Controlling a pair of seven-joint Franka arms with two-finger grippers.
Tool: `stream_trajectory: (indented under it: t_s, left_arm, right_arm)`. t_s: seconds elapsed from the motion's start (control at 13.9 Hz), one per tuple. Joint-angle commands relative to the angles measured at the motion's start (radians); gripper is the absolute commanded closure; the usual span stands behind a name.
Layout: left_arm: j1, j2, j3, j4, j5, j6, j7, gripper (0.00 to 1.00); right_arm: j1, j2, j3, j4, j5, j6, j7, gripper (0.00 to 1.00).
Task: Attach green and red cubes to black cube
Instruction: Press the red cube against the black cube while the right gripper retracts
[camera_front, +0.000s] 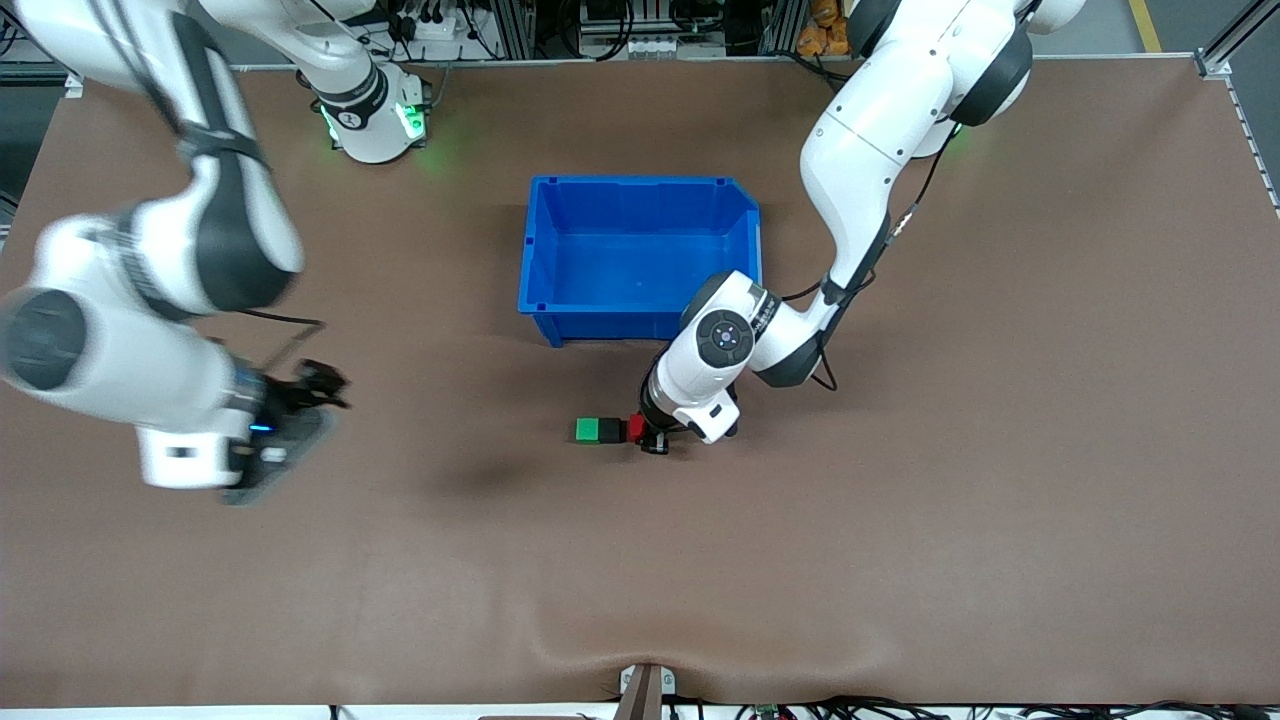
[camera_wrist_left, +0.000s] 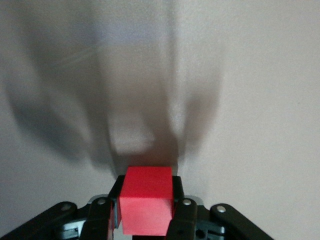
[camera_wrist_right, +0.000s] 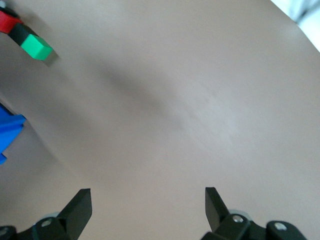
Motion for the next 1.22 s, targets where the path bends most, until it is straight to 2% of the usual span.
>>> stream_trajectory:
  t_s: [0.0, 0.29, 0.43, 0.5, 0.79, 1.15]
  left_arm:
    - [-0.027, 0.037, 0.021, 0.016, -0.012, 0.043, 0.009, 0.82]
    - [-0.027, 0.038, 0.021, 0.02, -0.012, 0.066, 0.011, 0.34]
    - [-0.025, 0.032, 0.019, 0.023, -0.012, 0.066, 0.011, 0.24]
    - [-0.025, 0.028, 0.021, 0.023, -0.012, 0.066, 0.021, 0.0]
    - [0.001, -0.037, 0.022, 0.019, -0.003, 0.036, 0.055, 0.0]
    - [0.027, -0.181, 0.021, -0.009, 0.147, -0.122, 0.118, 0.0]
  right_arm:
    - [-0.046, -0.13, 0.005, -0.056, -0.013, -0.079, 0.072, 0.0]
    - [-0.082, -0.242, 0.006, -0.058, -0.013, -0.241, 0.352, 0.0]
    - [-0.08, -0.292, 0.006, -0.058, -0.013, -0.309, 0.492, 0.0]
    - [-0.082, -0.322, 0.006, -0.065, -0.013, -0.336, 0.552, 0.0]
    - [-0.124, -0.479, 0.006, -0.231, -0.013, -0.298, 0.597, 0.0]
    - [-0.112, -0.491, -0.017, -0.213, 0.007, -0.327, 0.601, 0.0]
